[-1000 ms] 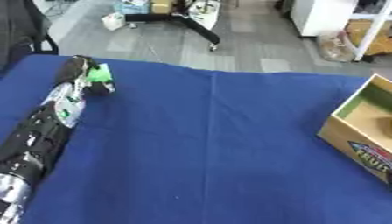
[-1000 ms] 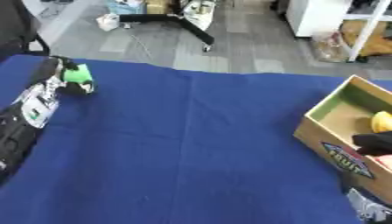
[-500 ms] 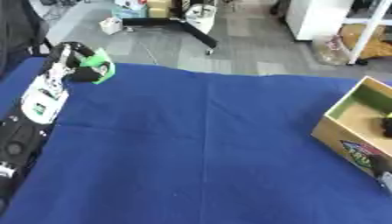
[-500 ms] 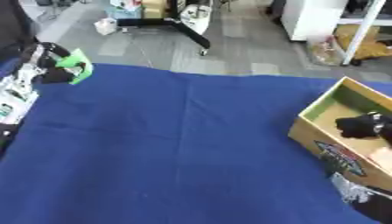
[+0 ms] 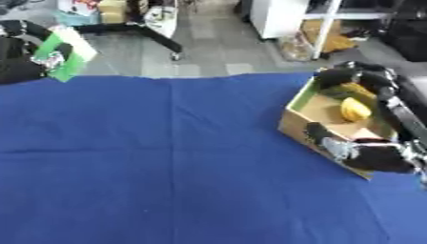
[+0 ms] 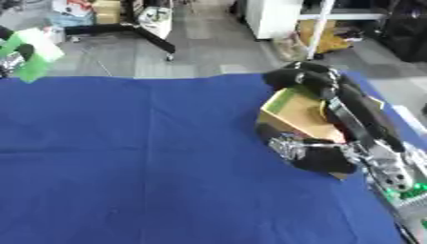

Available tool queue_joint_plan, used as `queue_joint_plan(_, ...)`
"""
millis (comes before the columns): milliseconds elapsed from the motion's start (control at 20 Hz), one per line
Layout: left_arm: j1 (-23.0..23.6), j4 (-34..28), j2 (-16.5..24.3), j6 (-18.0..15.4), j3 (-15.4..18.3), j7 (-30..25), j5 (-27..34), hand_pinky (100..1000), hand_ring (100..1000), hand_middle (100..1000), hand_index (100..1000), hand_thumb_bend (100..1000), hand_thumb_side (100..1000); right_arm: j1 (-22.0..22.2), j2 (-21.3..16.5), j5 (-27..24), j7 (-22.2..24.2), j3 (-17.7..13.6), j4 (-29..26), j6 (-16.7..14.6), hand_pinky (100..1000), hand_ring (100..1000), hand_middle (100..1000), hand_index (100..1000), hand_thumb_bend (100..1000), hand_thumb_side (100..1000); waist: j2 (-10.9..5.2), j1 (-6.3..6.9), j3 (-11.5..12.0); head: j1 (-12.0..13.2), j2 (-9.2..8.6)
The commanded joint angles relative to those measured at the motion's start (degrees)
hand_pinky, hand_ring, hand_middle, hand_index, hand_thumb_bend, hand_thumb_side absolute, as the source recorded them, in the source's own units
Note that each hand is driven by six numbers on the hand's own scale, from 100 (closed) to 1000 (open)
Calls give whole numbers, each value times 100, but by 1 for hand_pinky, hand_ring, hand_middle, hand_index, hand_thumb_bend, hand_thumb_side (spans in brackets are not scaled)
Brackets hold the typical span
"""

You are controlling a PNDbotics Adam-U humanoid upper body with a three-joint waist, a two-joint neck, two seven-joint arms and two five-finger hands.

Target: Pick up the objects with one hand, pass them to the other hand, and then place them into the box on the other side of the table.

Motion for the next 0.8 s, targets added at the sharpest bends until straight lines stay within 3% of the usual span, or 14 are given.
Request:
queue_joint_plan(50,19,-604,-14,70,-173,-276,475,645,489,460,593,139,239,-333,-90,119,101,112,-121,-219,708,689,697,829,334,251,-214,97,35,-178,59)
queue_joint_plan(400,100,-1308,-176,299,-763,-946,1627,660,487,457,589,137,258,-1177,10,306,286,566,-121,-821,740,724,728,852,392,268,-227,139,211,-248,99)
queue_joint_plan(600,106,-1570,-202,420,-1033,-1211,1994,671,491,458,590,144,267,-1495,109,471,198,611,-121,-1076,781,762,766,874,424,274,-232,144,300,-244,131)
queue_joint_plan(800,117,-1729,-265,533,-1206,-1455,2277,675,494,461,593,154,278,-1659,154,1000,-100,564,-121,-1235,834,802,798,899,440,277,-236,125,352,-231,128)
